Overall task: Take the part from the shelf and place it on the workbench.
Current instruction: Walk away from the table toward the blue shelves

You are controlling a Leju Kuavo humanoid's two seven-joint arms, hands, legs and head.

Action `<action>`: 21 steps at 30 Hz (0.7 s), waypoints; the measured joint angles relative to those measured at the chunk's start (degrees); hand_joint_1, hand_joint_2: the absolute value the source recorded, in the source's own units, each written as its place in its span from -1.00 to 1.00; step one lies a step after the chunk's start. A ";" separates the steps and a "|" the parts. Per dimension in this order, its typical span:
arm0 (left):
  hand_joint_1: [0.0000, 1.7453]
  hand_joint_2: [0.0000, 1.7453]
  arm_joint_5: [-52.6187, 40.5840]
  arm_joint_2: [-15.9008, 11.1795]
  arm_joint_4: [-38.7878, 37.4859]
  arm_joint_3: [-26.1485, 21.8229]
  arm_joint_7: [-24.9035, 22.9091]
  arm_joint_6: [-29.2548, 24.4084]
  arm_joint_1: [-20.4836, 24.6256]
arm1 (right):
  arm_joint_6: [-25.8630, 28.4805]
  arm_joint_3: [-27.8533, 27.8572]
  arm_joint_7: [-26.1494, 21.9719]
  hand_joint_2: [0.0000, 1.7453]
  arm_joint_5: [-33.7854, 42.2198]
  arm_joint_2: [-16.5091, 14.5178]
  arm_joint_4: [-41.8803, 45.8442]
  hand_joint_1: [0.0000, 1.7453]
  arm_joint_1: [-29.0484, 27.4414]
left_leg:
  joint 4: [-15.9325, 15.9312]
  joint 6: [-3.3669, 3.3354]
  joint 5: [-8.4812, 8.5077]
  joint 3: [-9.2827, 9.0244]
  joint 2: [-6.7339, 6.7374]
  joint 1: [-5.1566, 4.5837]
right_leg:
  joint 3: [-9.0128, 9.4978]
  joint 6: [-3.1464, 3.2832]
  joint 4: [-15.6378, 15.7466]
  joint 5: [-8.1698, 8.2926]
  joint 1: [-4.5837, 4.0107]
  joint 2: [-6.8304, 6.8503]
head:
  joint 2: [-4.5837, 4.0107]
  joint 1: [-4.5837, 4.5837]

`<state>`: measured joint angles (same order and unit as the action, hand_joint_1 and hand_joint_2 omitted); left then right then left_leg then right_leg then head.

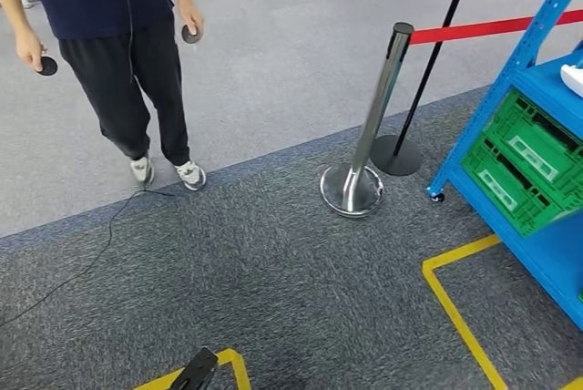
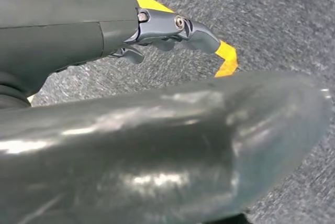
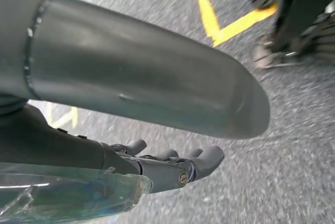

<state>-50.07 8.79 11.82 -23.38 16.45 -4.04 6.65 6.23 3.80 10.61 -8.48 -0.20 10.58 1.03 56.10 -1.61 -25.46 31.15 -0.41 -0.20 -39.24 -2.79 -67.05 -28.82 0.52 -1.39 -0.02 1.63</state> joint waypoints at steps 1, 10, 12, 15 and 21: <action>-1.00 -1.00 0.09 -0.09 0.00 -0.02 0.04 -0.15 -0.18 | -0.13 0.26 -0.08 -1.00 0.14 -0.10 0.00 -1.00 0.11 | 0.02 -0.10 -0.04 0.02 0.66 -0.04 | -1.71 -0.20 -3.88 -1.87 0.02 0.59 | 0.00 0.04; -1.00 -1.00 0.20 -0.77 0.00 -0.27 -2.58 -4.03 -0.44 | -1.18 1.52 1.39 -1.00 0.10 -1.05 -0.01 -1.00 0.34 | 0.64 1.44 -0.87 -0.62 4.73 -0.59 | 5.85 0.61 7.67 2.92 0.11 3.65 | 0.00 -0.16; -1.00 -1.00 0.27 -0.93 0.00 -0.32 -3.60 -4.73 -0.32 | -1.26 1.75 1.46 -1.00 0.07 -1.12 -0.01 -1.00 0.34 | 0.87 1.95 -1.22 -0.60 4.63 -0.40 | 5.66 1.50 7.70 3.12 0.09 2.67 | 0.00 -0.28; -1.00 -1.00 1.87 -1.12 0.00 -0.92 -4.32 -5.40 -0.39 | -1.09 2.01 1.20 -1.00 0.00 -1.23 0.00 -1.00 0.62 | 7.58 2.74 -5.32 2.41 1.83 -0.05 | 5.45 2.51 7.84 3.45 0.22 1.20 | 0.00 -0.41; -1.00 -1.00 4.37 -1.59 0.00 -3.56 -1.52 -5.69 -1.94 | -0.86 2.96 2.93 -1.00 -0.22 -2.08 -0.02 -1.00 0.44 | 10.57 2.29 -3.41 4.73 -0.08 0.06 | 5.15 2.60 7.83 3.76 0.19 -2.59 | 0.00 -0.43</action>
<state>-45.70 7.20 11.82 -26.94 14.93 -9.74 4.71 5.37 6.76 13.53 -8.70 -2.28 10.56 1.48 66.66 0.68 -28.87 35.87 -0.49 -0.14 -34.09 -0.18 -59.22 -25.06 0.72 -3.98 -0.02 1.20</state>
